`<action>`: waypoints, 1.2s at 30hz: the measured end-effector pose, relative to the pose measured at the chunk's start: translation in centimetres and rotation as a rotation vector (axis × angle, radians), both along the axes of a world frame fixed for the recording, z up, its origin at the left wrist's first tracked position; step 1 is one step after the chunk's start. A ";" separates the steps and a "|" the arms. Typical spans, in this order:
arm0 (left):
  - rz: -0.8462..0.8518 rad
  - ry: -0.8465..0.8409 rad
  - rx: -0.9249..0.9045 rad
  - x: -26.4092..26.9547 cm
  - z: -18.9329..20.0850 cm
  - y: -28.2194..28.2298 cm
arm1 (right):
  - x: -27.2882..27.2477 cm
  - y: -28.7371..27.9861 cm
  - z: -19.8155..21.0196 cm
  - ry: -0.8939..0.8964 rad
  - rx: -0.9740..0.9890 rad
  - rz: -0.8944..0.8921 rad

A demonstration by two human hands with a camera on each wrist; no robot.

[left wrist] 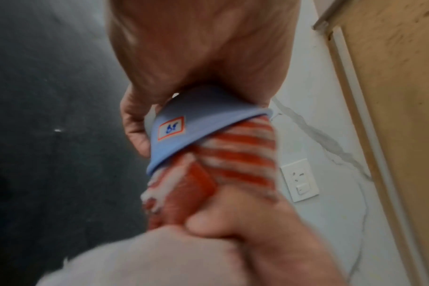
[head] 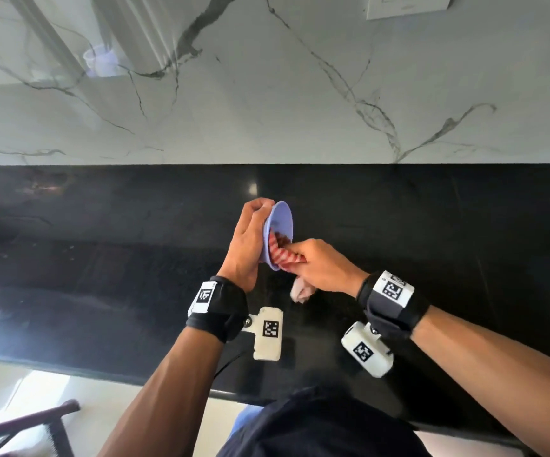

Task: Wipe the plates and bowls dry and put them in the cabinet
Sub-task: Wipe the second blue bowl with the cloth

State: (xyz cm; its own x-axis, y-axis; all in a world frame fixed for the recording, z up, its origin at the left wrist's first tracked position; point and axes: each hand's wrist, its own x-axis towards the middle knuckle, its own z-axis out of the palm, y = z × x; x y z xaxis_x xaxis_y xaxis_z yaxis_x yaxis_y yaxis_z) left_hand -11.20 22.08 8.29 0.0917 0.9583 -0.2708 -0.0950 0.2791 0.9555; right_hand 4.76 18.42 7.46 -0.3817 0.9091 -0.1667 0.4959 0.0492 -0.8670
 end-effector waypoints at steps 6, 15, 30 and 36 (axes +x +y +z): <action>-0.111 -0.029 0.089 0.9 -1.1 -1.2 | 0.2 -0.1 0.3 1.078 -0.607 -0.390; -0.125 0.077 0.170 0.5 -1.4 -0.9 | -1.2 -0.8 -0.3 1.150 -0.593 -0.443; -0.130 -0.286 -0.722 -1.2 -0.6 -0.8 | 3.9 3.9 -5.0 -0.696 1.231 0.568; -0.149 -0.087 -0.634 -1.3 -0.1 -0.7 | 1.5 1.2 -6.0 -0.486 0.902 0.422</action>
